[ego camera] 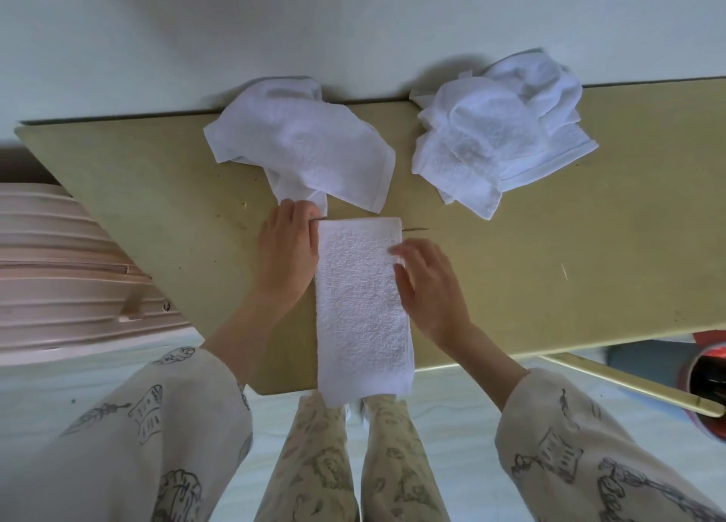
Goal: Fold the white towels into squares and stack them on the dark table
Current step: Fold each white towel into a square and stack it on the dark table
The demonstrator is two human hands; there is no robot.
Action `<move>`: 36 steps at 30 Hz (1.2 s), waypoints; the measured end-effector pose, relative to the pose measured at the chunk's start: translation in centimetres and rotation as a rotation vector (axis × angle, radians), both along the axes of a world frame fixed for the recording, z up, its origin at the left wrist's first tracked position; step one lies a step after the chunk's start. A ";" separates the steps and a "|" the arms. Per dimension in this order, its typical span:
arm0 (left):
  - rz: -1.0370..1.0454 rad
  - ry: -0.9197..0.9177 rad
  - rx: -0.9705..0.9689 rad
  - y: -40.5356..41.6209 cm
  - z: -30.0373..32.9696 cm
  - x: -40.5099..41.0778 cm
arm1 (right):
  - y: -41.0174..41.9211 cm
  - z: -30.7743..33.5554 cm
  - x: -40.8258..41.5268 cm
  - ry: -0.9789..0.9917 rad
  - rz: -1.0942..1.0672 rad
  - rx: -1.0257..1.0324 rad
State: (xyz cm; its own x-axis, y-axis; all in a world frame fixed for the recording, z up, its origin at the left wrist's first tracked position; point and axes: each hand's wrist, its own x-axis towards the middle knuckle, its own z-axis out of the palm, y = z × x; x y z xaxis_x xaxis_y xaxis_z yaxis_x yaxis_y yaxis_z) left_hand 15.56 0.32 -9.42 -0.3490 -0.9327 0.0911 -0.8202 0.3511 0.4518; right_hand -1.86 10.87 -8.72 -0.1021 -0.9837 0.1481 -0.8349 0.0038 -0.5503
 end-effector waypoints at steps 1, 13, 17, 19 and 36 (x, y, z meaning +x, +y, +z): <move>-0.046 -0.009 -0.052 0.7 0.2 0.3 | 1.1 -0.4 0.1 0.041 0.119 -0.011; -0.309 -0.321 0.046 8.1 -1.3 0.3 | 1.0 -1.4 -3.3 0.364 0.292 0.220; -0.350 -0.219 -0.041 9.3 0.3 -0.4 | 2.0 -0.3 -4.3 0.281 0.205 0.212; -0.428 -0.132 -0.054 11.7 0.1 0.4 | 4.0 -0.1 -4.4 0.250 0.250 0.177; -0.466 -0.019 0.025 18.2 -0.5 1.0 | 12.2 -1.6 -4.5 0.364 0.405 0.187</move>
